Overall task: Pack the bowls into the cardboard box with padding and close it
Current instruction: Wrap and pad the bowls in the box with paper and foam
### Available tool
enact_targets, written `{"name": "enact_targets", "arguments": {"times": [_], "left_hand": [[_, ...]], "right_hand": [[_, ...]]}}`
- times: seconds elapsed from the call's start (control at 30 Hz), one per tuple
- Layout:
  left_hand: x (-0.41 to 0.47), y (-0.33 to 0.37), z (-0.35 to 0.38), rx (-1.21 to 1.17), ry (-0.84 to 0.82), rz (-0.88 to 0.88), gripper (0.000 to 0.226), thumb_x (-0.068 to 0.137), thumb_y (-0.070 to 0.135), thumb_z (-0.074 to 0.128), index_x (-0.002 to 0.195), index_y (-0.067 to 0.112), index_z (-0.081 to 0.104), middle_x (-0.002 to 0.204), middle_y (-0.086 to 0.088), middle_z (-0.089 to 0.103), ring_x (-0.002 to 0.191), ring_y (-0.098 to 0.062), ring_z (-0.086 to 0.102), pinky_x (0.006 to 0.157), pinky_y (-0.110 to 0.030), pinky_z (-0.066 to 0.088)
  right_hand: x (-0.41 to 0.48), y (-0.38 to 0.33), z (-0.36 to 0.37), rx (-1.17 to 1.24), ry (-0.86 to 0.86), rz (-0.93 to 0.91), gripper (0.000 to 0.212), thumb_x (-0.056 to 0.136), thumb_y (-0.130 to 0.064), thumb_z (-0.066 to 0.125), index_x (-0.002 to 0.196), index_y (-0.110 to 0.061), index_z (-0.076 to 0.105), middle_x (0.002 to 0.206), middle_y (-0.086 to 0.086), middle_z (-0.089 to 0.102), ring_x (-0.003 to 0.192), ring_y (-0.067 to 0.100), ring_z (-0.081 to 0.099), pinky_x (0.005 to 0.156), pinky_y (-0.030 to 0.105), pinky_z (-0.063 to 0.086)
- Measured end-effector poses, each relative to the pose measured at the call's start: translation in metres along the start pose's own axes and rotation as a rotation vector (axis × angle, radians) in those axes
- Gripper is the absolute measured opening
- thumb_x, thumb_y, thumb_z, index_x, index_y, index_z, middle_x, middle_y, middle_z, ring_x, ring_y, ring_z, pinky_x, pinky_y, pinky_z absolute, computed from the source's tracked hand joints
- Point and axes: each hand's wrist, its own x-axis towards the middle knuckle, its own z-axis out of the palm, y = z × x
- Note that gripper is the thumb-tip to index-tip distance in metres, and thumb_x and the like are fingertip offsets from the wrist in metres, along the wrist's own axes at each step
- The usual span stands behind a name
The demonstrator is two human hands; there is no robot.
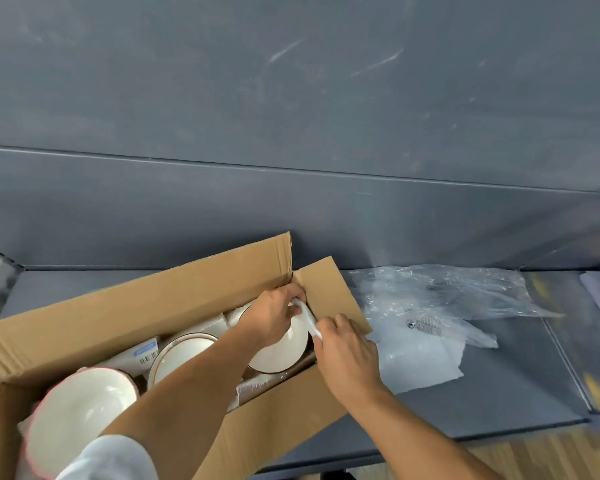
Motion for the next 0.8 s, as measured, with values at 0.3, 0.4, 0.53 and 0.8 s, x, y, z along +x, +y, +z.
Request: {"name": "enact_targets", "arguments": {"times": [0.3,0.4,0.53,0.8], "left_hand": [[0.003,-0.004,0.001,-0.026,0.019,-0.03,0.012,0.092,0.013,0.057,0.101,0.021,0.058,0.095,0.002,0.068,0.089,-0.021,0.062,0.083,-0.036,0.05],[0.007,-0.004,0.0,-0.077,0.036,-0.071,0.015,0.089,0.01,0.061,0.1,0.019,0.06,0.092,0.003,0.066,0.087,-0.019,0.062,0.081,-0.034,0.052],[0.01,0.0,-0.001,-0.076,0.035,-0.146,0.015,0.085,0.01,0.061,0.089,0.024,0.062,0.086,0.008,0.066,0.084,-0.017,0.061,0.078,-0.034,0.054],[0.01,0.011,0.003,0.056,0.185,-0.318,0.005,0.084,0.026,0.061,0.086,0.028,0.064,0.085,0.006,0.068,0.077,-0.02,0.056,0.065,-0.027,0.041]], "right_hand": [[0.006,-0.008,0.012,-0.086,0.008,0.015,0.041,0.042,-0.005,0.091,0.06,-0.018,0.057,0.062,0.0,0.052,0.051,0.018,0.054,0.037,0.023,0.025],[0.006,-0.01,0.013,-0.089,0.029,0.009,0.039,0.042,0.0,0.088,0.059,-0.016,0.058,0.062,0.001,0.053,0.05,0.018,0.053,0.034,0.024,0.031],[0.008,-0.011,0.013,-0.095,0.016,0.011,0.039,0.034,0.007,0.083,0.055,-0.015,0.059,0.059,0.002,0.052,0.048,0.02,0.053,0.033,0.024,0.032],[0.015,-0.015,0.017,-0.182,-0.063,-0.008,0.036,0.022,0.0,0.084,0.044,-0.015,0.06,0.058,0.004,0.051,0.045,0.022,0.051,0.039,0.022,0.026]]}}
